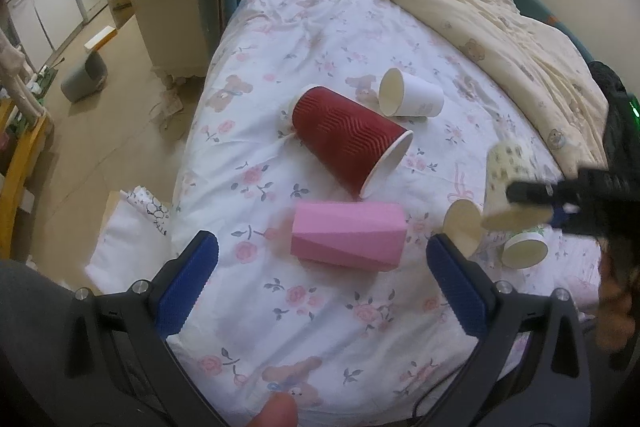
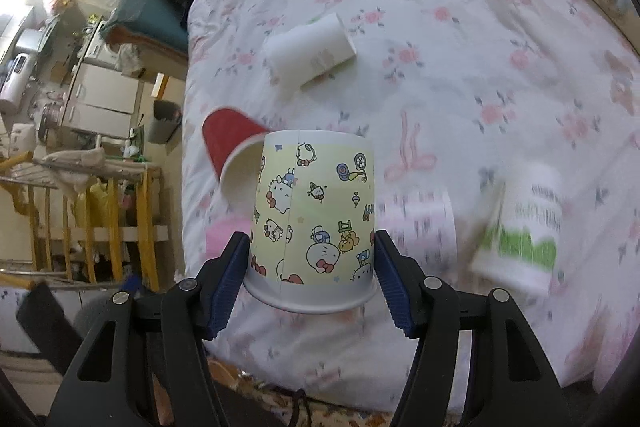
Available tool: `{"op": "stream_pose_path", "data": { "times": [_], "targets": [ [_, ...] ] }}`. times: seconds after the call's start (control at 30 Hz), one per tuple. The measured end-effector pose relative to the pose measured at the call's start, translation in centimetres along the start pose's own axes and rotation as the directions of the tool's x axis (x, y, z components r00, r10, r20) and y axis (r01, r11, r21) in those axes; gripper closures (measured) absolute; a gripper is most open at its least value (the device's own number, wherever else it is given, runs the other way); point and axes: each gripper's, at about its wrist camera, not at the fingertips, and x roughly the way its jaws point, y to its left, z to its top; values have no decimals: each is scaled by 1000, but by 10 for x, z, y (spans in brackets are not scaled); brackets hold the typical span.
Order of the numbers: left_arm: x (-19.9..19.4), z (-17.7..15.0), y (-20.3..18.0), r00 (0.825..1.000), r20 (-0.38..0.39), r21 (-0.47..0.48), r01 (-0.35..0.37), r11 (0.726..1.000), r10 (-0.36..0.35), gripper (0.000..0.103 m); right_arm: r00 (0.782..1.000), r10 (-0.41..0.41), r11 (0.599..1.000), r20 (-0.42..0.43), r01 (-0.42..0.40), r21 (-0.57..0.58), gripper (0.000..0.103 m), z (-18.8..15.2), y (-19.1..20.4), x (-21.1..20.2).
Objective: Flip cup upside down
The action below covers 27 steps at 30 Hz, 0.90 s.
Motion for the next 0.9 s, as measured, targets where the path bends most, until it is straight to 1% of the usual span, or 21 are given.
{"op": "stream_pose_path", "data": {
  "times": [0.13,0.23,0.37,0.43,0.6,0.8,0.83,0.9],
  "targets": [
    [-1,-3,-3,1000,6,13,-8,1000,8,0,1000,21,1000,-14,-21,-10,38,-30,-1,1],
    [-1,-6,-2,1000,0,15,-14,1000,14,0,998,41,999,-48,-42,-15,38,-56,-5,8],
    [0,-7,-2,1000,-3,16,-15,1000,15,0,996,42,999,-77,-42,-2,38,-81,-9,27],
    [0,-8,-2,1000,-1,19,-15,1000,16,0,995,21,1000,-96,-21,5,38,-92,-12,42],
    [-2,-9,-1,1000,7,24,-19,1000,19,0,992,-29,1000,-122,29,-5,38,-94,-14,73],
    [-1,-8,0,1000,-5,11,-9,1000,9,0,991,-12,1000,-133,14,13,33,-85,-16,80],
    [-2,-8,0,1000,-5,11,-6,1000,7,0,991,-14,1000,-133,15,10,31,-89,-19,78],
    [-2,-7,-1,1000,-5,14,-3,1000,4,0,991,-28,1000,-128,29,5,16,-88,-19,76]
  ]
}}
